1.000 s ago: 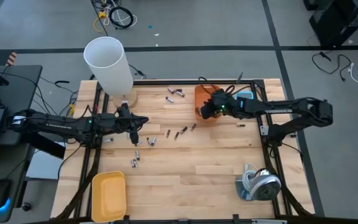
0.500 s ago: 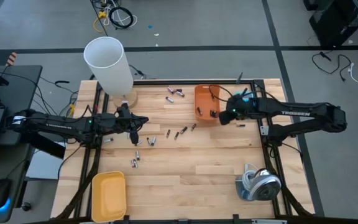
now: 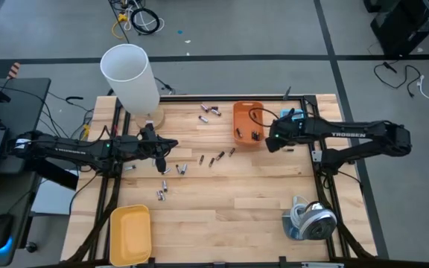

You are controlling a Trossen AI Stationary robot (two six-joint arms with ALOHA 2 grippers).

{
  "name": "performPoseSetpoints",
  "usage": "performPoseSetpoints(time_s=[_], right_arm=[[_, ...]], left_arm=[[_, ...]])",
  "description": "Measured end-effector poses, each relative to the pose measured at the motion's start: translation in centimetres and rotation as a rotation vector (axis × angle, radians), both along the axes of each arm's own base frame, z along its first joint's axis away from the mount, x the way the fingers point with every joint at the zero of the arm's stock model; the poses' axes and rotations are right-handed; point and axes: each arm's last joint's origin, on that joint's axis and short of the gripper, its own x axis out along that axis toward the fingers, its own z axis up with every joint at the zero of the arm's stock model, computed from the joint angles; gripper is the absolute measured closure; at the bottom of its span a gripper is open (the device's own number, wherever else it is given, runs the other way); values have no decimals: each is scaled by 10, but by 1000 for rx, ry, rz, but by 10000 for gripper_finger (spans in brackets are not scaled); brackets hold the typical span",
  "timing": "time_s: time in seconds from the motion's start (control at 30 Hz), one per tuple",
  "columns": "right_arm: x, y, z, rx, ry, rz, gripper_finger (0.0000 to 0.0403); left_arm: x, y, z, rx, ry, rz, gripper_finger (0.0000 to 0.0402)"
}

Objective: Sort batteries
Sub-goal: Adjust the orange bin

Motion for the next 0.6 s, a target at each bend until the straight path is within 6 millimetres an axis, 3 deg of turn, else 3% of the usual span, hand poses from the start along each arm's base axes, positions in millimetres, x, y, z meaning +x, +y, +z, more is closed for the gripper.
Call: performPoseSetpoints(time_s=[0.6], right_arm=[[23,-24,-41,-65,155,-100,290]], left_arm=[[0,0,0,2,6,0,371]])
